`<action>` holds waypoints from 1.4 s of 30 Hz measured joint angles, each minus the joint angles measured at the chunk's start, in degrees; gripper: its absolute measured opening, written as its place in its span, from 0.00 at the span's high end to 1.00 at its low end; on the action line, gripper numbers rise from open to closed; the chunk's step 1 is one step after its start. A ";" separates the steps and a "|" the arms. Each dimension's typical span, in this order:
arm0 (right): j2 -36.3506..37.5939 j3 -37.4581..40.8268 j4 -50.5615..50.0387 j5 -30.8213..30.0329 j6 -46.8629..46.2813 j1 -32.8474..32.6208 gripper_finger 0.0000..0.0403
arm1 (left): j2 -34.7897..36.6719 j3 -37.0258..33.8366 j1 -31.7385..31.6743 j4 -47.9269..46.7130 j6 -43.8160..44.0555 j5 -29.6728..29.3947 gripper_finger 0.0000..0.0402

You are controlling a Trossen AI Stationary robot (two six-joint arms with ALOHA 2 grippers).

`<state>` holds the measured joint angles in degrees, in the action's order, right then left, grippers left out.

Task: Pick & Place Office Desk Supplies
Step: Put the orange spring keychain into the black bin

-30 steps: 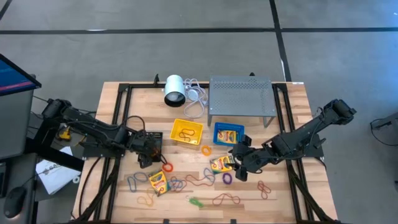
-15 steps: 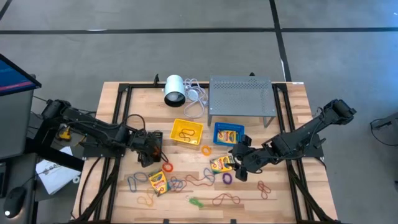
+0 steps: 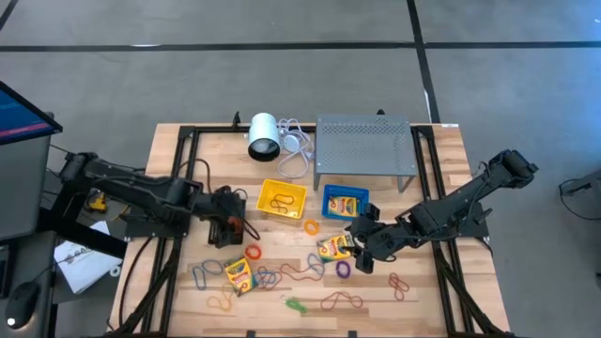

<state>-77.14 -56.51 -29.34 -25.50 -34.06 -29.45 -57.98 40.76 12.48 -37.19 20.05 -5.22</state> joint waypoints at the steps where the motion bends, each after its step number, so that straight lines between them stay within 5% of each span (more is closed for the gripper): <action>1: 0.00 0.00 0.00 0.00 0.00 0.00 0.37 | -0.24 0.15 0.57 1.12 -0.91 1.03 0.51; 11: 0.00 -0.01 -0.11 0.07 0.00 1.02 0.37 | -9.99 0.19 6.30 11.96 -9.07 3.76 0.46; 42: 0.00 0.00 -0.20 0.13 0.00 1.27 0.37 | -32.30 8.14 10.09 4.83 -18.73 6.68 0.47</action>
<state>-77.14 -56.51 -29.54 -25.36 -34.06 -28.18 -90.28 48.90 22.57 -32.36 1.33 1.45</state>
